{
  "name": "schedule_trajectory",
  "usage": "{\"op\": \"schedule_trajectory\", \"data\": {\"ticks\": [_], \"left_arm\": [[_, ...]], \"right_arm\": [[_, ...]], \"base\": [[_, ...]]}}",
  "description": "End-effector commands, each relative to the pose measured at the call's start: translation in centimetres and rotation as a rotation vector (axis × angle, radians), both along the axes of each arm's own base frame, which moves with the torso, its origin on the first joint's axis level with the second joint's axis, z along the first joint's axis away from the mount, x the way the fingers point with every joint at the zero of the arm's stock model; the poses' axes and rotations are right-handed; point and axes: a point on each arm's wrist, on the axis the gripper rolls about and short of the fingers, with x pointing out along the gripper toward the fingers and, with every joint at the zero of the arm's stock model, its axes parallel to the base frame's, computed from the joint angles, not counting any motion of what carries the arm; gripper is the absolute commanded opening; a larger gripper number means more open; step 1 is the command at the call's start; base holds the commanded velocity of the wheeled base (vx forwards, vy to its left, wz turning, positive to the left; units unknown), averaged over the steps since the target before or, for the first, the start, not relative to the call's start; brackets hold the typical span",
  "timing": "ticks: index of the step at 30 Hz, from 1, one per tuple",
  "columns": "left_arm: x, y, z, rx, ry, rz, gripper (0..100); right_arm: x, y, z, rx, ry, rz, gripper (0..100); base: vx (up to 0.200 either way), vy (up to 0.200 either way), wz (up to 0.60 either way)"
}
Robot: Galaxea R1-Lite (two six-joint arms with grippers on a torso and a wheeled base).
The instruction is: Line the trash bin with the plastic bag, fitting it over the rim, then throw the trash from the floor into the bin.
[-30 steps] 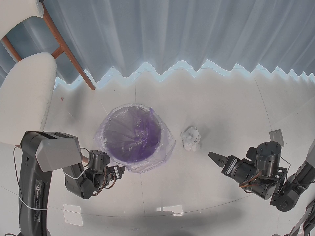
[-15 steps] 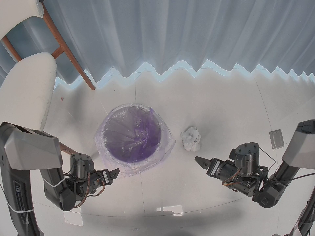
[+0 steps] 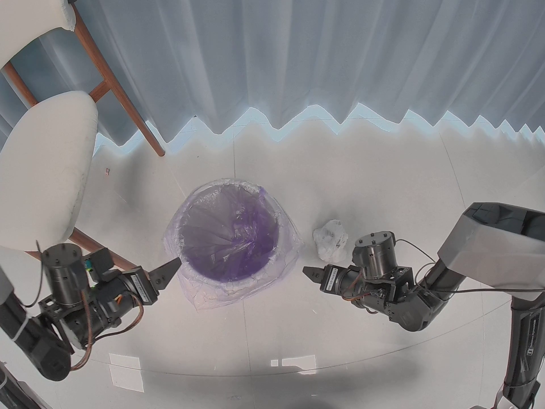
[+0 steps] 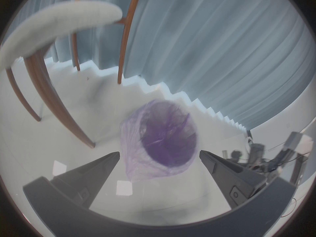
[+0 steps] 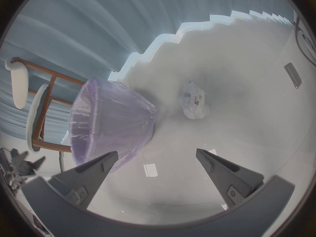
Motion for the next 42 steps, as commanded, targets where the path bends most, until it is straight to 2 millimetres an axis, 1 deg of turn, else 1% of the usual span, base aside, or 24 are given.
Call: {"op": "schedule_trajectory", "data": {"ticks": [1,2,4,5,6,8,9,13,14,16,20,22,26,28,29,34,37,39,42], "left_arm": [[-5.2,1.8,4.1,-0.072,-0.194,-0.028,100],[-5.7,2.0,4.3,-0.076,-0.209,-0.029,100],[-6.1,2.1,4.7,-0.086,-0.233,-0.027,100],[-6.1,2.1,4.8,-0.088,-0.235,-0.027,100],[-6.0,2.4,5.0,-0.104,-0.242,0.0,100],[-6.0,2.4,5.0,-0.11,-0.243,0.007,100],[-5.8,2.9,5.3,-0.124,-0.257,0.037,100],[-5.8,3.1,5.4,-0.121,-0.263,0.057,100],[-6.0,3.2,5.6,-0.123,-0.272,0.058,100],[-6.1,3.2,5.7,-0.125,-0.279,0.059,100],[-6.1,3.4,5.6,-0.118,-0.275,0.068,100],[-6.1,3.4,5.5,-0.117,-0.272,0.068,100],[-6.1,3.4,5.5,-0.117,-0.271,0.068,100],[-6.1,3.4,5.5,-0.117,-0.271,0.068,100],[-6.1,3.4,5.5,-0.115,-0.271,0.07,100],[-6.1,3.5,5.5,-0.114,-0.272,0.077,100],[-6.2,3.6,5.4,-0.111,-0.268,0.079,100],[-6.2,3.6,5.4,-0.111,-0.268,0.08,100],[-6.2,3.6,5.4,-0.108,-0.27,0.08,100]], "right_arm": [[3.1,1.4,-3.1,-0.056,0.048,0.038,100],[3.3,1.6,-3.4,-0.064,0.046,0.046,100],[3.7,2.0,-4.1,-0.074,0.044,0.059,100],[3.8,2.0,-4.1,-0.075,0.044,0.06,100],[4.2,2.3,-4.9,-0.087,0.042,0.069,100],[4.4,2.3,-5.1,-0.088,0.041,0.069,100],[5.1,2.7,-5.7,-0.094,0.029,0.077,100],[6.0,3.1,-6.5,-0.099,0.039,0.078,100],[6.5,3.3,-6.7,-0.099,0.037,0.078,100],[7.4,3.7,-6.8,-0.093,0.023,0.076,100],[8.8,4.1,-6.2,-0.083,0.004,0.07,100],[9.1,4.2,-6.0,-0.084,0.007,0.071,100],[9.6,4.4,-6.6,-0.089,0.018,0.07,100],[9.6,4.4,-6.6,-0.089,0.018,0.07,100],[9.7,4.6,-7.4,-0.094,0.028,0.074,100],[10.2,4.8,-7.1,-0.105,0.074,0.078,100],[10.9,4.9,-7.1,-0.126,0.134,0.071,100],[11.2,5.0,-7.4,-0.132,0.143,0.07,100],[12.4,5.0,-8.1,-0.133,0.133,0.063,100]], "base": [[0.0,0.0,0.0],[0.0,0.0,0.0],[0.0,0.0,0.0],[0.0,0.0,0.0],[0.0,0.0,0.0],[0.0,0.0,0.0],[0.0,0.0,0.0],[0.0,0.0,0.0],[0.0,0.0,0.0],[0.0,0.0,0.0],[0.0,0.0,0.0],[0.0,0.0,0.0],[0.0,0.0,0.0],[0.0,0.0,0.0],[0.0,0.0,0.0],[0.0,0.0,0.0],[0.0,0.0,0.0],[0.0,0.0,0.0],[0.0,0.0,0.0]]}}
